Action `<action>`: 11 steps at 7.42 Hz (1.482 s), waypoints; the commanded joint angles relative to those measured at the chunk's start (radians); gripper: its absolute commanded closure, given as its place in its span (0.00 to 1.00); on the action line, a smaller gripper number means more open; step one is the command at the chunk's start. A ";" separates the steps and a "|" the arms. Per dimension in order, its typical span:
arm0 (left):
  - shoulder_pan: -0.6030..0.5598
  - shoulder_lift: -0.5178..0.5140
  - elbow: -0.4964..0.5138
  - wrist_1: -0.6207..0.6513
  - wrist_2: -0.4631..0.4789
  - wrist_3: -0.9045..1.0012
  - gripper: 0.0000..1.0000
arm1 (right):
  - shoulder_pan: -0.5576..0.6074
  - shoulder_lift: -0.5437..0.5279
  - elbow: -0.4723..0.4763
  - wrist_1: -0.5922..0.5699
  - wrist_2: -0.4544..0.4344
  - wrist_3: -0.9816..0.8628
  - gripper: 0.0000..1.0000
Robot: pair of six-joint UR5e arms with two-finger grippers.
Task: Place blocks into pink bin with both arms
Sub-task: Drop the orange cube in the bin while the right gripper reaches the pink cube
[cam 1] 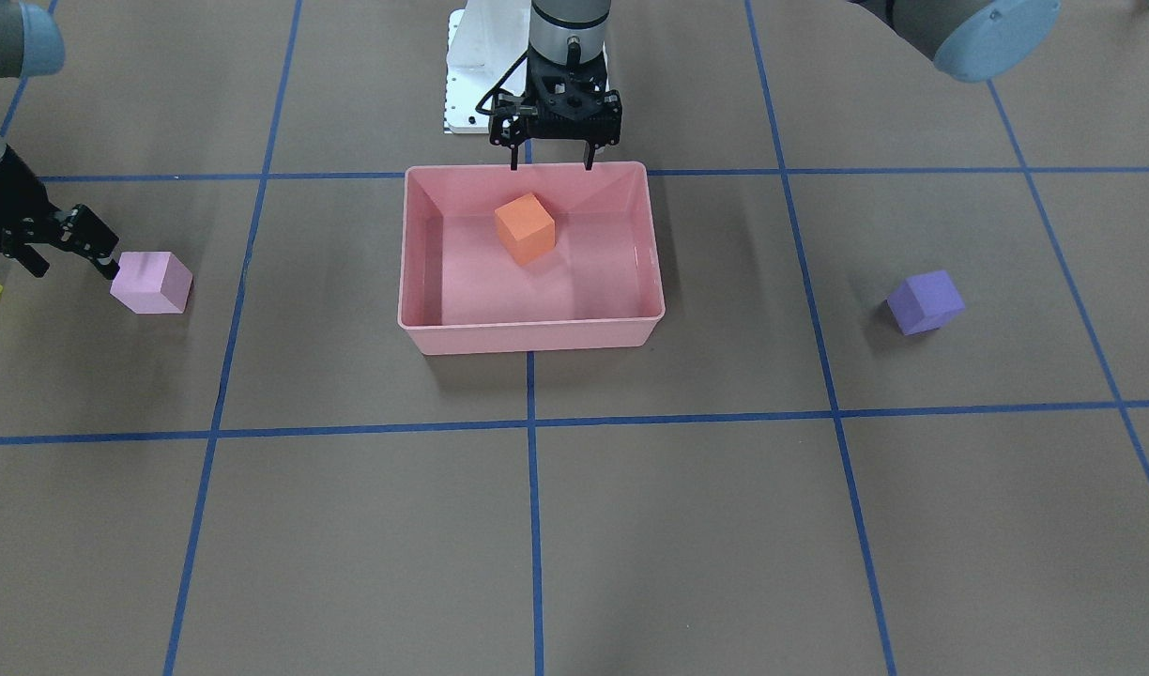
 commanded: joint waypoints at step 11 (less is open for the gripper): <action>-0.022 0.013 -0.049 0.006 -0.006 0.030 0.00 | -0.180 0.051 -0.058 0.020 -0.140 0.008 1.00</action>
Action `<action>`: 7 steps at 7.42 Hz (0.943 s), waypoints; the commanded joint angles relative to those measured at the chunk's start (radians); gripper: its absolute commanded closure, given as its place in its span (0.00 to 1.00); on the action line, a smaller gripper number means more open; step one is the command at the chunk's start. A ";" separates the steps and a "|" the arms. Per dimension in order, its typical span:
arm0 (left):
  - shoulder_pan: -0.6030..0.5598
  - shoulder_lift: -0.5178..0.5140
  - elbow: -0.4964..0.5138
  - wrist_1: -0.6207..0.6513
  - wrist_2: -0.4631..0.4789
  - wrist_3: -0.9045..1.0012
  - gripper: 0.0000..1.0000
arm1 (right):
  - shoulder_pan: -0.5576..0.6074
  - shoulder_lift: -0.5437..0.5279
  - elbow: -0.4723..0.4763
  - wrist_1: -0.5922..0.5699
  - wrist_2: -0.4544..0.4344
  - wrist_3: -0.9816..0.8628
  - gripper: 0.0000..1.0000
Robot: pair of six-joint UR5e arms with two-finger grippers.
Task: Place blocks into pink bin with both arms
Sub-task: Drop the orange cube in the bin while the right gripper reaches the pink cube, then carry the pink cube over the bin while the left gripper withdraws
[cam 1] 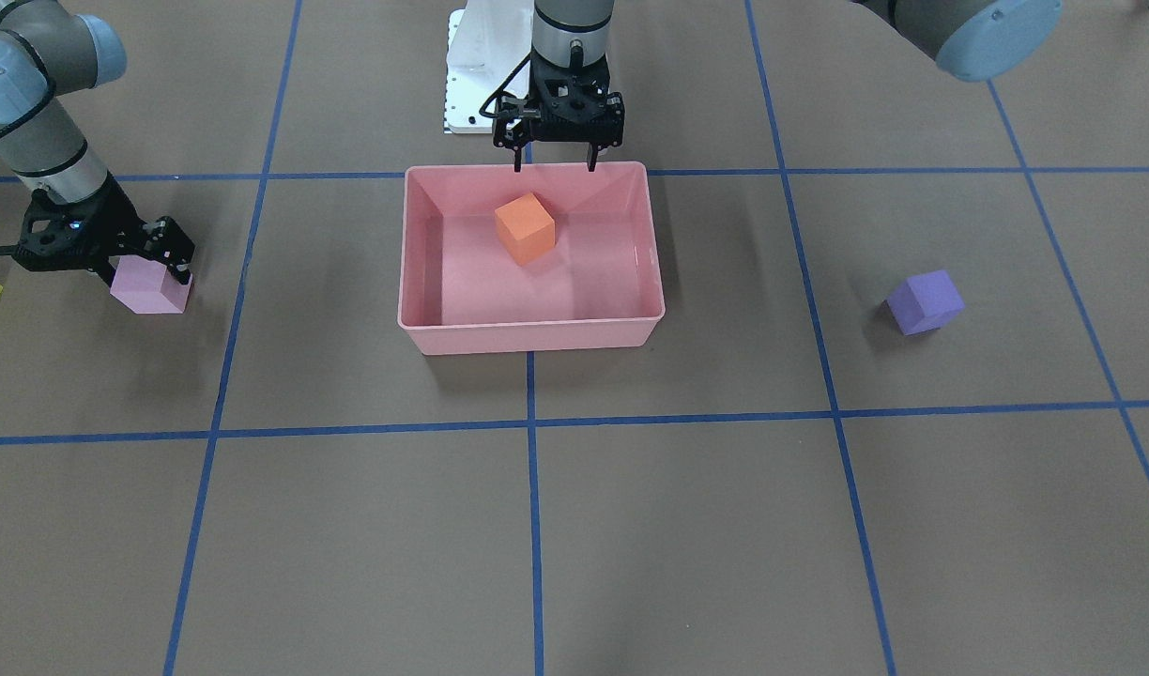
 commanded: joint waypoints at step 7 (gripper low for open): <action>-0.371 0.540 -0.246 -0.136 -0.157 0.620 0.00 | 0.096 0.384 0.259 -0.608 0.170 0.246 1.00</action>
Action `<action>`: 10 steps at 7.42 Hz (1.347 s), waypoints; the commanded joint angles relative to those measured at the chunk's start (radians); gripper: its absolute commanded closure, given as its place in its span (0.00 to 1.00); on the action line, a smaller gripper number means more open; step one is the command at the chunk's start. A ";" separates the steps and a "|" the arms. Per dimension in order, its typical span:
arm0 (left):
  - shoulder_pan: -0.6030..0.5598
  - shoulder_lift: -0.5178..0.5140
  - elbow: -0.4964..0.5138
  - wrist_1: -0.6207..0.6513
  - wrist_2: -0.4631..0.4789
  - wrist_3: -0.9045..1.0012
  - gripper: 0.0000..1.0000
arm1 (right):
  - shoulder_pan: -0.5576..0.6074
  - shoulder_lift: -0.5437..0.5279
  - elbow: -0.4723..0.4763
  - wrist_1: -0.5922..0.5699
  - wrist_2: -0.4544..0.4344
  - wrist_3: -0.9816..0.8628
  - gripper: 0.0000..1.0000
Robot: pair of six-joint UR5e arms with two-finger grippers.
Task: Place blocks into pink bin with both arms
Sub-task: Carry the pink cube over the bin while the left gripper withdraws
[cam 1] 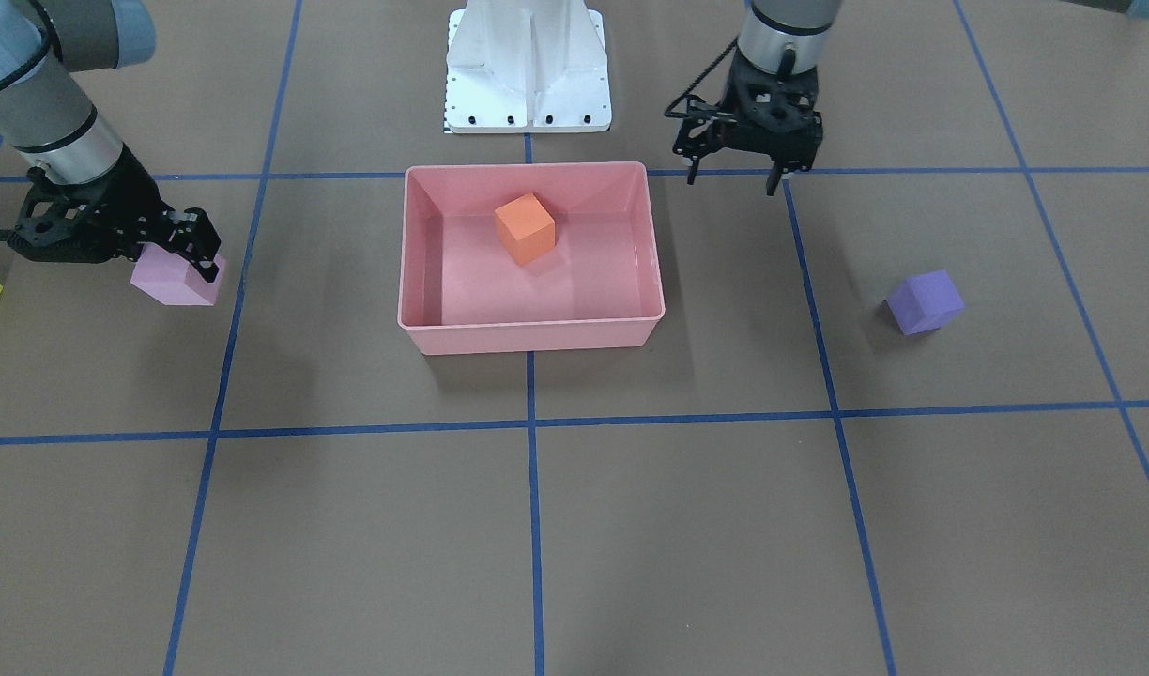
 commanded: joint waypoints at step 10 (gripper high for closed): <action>-0.376 0.320 0.535 -0.737 -0.293 0.025 0.00 | -0.343 0.517 -0.070 -0.380 -0.284 0.386 0.00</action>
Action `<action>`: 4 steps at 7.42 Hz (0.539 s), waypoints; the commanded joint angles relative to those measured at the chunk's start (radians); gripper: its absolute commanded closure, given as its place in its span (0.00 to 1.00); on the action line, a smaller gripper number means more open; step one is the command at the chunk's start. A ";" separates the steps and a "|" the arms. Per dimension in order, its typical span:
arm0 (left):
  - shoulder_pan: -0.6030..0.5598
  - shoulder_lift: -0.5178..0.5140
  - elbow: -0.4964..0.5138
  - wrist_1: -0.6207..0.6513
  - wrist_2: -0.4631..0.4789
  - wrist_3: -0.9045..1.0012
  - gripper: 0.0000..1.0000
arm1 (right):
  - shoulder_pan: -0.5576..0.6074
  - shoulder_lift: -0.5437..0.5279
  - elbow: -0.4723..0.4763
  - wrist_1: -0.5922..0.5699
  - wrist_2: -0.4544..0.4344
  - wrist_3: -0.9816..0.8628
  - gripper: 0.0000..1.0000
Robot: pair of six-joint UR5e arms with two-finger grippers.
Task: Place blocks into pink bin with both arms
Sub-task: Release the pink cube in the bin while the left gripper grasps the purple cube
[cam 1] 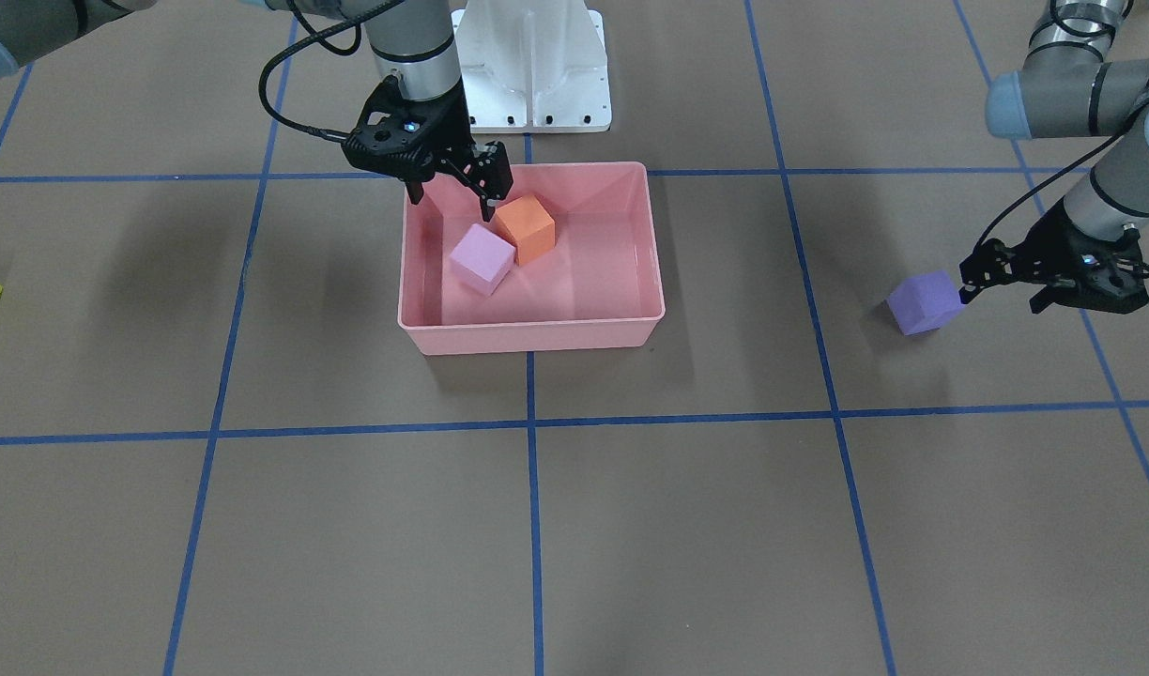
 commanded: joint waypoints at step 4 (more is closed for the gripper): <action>0.134 0.002 -0.014 -0.148 0.010 -0.442 0.00 | 0.131 -0.111 0.079 0.008 0.064 -0.239 0.00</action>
